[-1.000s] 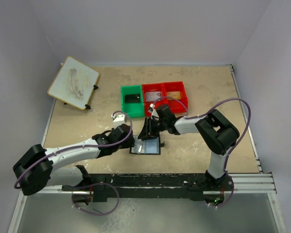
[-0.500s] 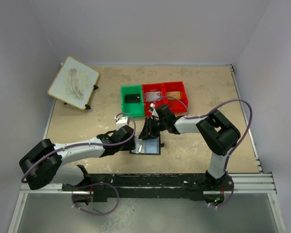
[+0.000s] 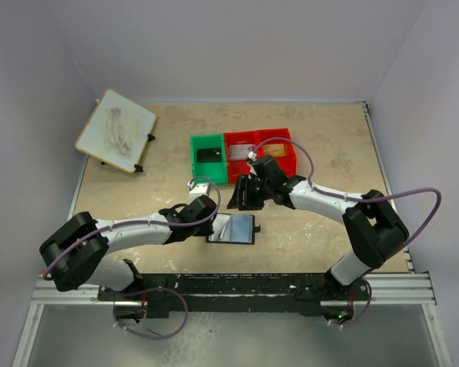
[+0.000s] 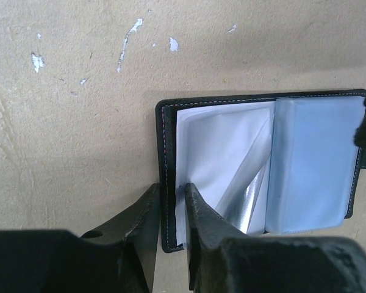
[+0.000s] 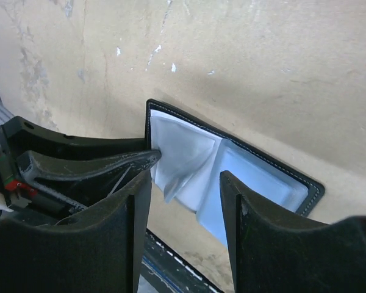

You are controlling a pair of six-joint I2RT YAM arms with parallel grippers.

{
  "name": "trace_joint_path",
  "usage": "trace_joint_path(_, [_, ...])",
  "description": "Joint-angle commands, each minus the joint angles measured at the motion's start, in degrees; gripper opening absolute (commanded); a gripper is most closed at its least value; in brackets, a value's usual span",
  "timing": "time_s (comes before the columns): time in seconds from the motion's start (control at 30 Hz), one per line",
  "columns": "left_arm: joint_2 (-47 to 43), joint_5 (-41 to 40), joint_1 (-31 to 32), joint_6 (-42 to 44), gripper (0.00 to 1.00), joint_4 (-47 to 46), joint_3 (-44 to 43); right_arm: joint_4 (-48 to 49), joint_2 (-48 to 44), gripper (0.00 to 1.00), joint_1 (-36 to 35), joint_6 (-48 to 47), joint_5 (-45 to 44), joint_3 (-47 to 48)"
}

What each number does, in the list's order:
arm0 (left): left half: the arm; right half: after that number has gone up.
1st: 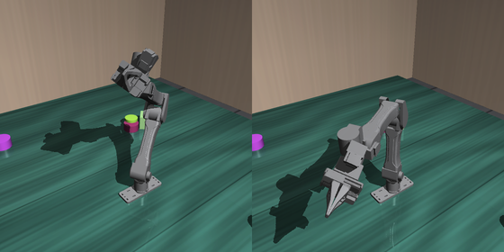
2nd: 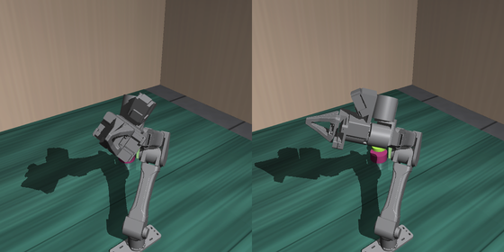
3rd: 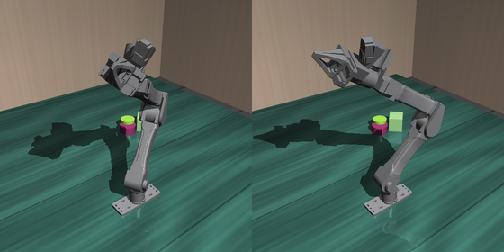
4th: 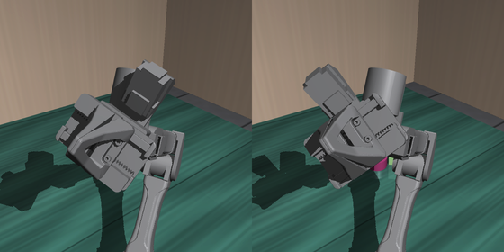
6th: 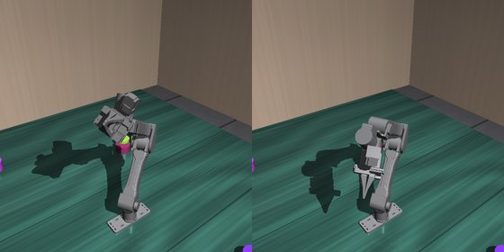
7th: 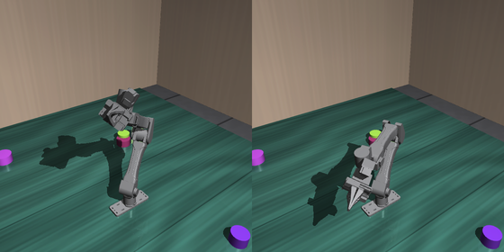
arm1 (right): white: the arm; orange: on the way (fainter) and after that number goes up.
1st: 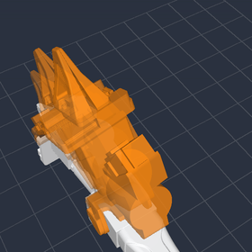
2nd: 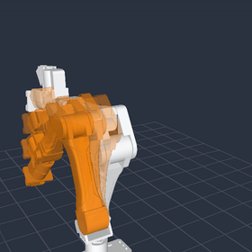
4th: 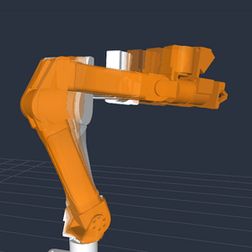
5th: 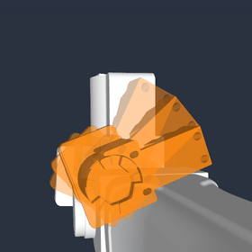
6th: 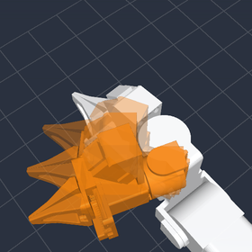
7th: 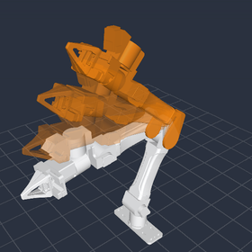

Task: Take the credit cards out of the card holder

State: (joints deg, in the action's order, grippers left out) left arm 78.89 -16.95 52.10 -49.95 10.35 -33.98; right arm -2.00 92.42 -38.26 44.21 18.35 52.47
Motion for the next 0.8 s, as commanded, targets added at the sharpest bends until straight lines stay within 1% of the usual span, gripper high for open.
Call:
trace_joint_path(0.0, [1.6, 1.8, -0.3, 1.7, 0.17, -0.5, -2.2, -5.9, -3.3, 0.52, 0.1, 0.2, -4.9, -2.7])
trace_joint_path(0.17, [1.2, 2.0, -0.3, 1.6, 0.16, -0.4, -2.1, -4.9, -6.0, 0.52, 0.0, 4.2, -5.8, -6.5])
trace_joint_path(0.33, [0.8, 2.3, -0.3, 1.6, 0.13, -0.2, -2.1, -6.0, -6.3, 0.52, 0.1, 4.2, -7.4, -7.3])
trace_joint_path(0.6, [0.6, 2.4, -0.2, 1.6, 0.09, -0.2, -2.1, -6.3, -6.6, 0.52, 0.1, 4.4, -7.5, -8.0])
trace_joint_path(0.7, [0.5, 2.6, -0.2, 1.5, 0.08, -0.2, -2.2, -6.5, -7.2, 0.52, 0.1, 4.3, -9.1, -7.7])
trace_joint_path(0.77, [0.3, 2.5, -0.2, 1.5, 0.07, -0.2, -2.1, -6.5, -7.3, 0.53, 0.1, 4.3, -8.1, -8.0])
